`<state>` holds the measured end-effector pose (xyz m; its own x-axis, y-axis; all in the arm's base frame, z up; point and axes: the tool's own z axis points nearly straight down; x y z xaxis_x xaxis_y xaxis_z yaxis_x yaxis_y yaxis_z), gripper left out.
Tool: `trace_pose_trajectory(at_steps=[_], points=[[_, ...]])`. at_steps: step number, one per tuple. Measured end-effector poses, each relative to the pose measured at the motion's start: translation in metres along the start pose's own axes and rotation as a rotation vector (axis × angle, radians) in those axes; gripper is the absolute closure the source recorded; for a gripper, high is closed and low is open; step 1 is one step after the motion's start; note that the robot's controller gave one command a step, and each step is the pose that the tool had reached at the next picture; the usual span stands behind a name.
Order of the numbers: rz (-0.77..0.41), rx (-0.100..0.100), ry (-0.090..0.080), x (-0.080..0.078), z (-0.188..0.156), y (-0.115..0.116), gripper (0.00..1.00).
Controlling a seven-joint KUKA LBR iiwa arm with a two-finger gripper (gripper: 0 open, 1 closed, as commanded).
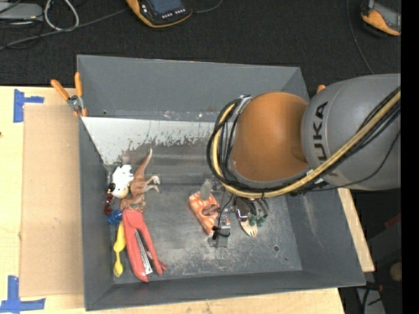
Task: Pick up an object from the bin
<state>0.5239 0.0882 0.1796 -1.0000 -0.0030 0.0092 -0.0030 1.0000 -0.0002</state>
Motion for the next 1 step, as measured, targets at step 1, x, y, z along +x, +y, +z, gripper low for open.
trace_pose_trajectory(at_steps=[1], points=[[0.004,-0.001,-0.007,-0.0018,-0.0037,-0.0006,0.00]])
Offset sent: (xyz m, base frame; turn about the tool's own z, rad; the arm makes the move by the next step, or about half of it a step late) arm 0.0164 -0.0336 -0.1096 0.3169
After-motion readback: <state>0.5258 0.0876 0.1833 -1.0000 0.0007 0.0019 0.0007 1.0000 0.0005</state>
